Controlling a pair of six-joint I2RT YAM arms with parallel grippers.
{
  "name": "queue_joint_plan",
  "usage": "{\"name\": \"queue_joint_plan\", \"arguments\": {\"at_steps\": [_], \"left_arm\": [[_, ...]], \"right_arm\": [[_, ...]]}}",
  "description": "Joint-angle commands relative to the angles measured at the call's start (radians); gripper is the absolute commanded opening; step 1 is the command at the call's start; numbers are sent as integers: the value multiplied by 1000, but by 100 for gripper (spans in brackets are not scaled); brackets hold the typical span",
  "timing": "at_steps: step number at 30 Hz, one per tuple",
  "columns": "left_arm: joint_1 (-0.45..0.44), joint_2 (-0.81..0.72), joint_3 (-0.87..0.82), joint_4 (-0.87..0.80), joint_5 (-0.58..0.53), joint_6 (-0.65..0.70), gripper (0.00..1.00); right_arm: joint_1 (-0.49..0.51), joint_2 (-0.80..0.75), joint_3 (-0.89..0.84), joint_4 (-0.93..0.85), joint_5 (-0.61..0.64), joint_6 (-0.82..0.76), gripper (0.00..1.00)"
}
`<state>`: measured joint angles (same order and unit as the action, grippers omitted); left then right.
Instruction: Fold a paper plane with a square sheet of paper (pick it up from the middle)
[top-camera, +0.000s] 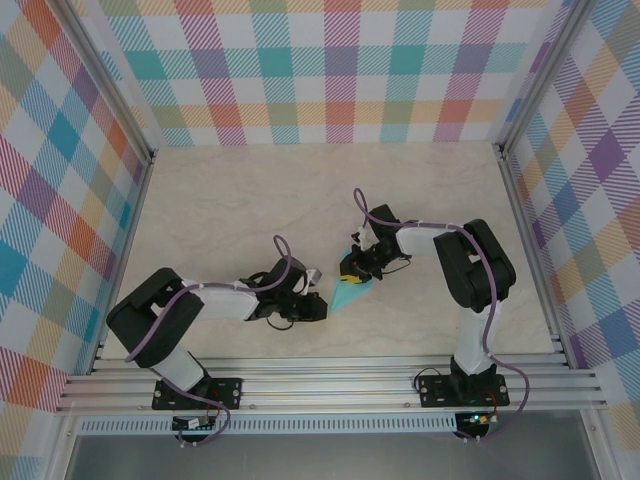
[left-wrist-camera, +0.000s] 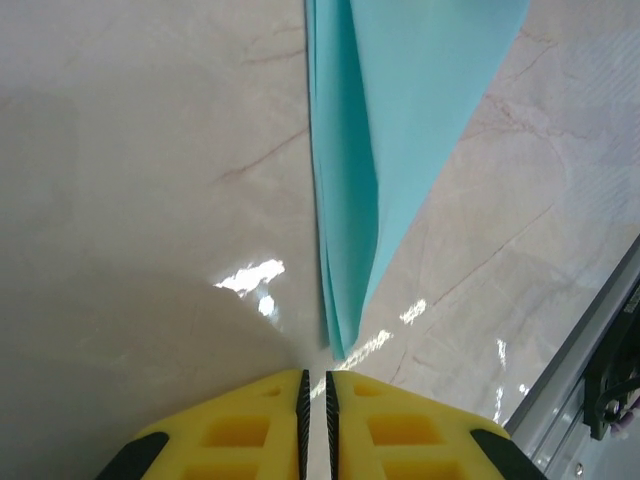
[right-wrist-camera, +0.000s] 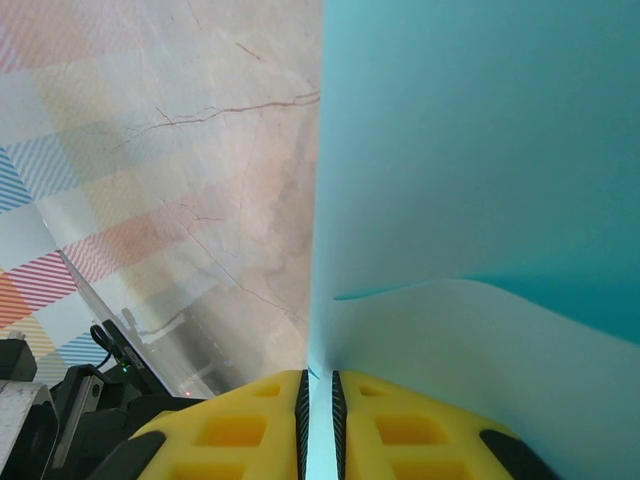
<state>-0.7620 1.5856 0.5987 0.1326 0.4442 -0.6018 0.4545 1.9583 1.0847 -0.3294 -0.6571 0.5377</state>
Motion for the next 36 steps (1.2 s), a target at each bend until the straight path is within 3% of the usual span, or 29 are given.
{"name": "queue_joint_plan", "arguments": {"at_steps": [1, 12, 36], "left_arm": [[7, -64, 15, -46, -1, -7, 15], [8, -10, 169, -21, -12, -4, 15], [8, 87, 171, 62, -6, -15, 14]], "right_arm": [[1, 43, -6, -46, 100, -12, 18], [0, 47, -22, -30, 93, -7, 18], [1, 47, -22, -27, 95, -4, 18]]}}
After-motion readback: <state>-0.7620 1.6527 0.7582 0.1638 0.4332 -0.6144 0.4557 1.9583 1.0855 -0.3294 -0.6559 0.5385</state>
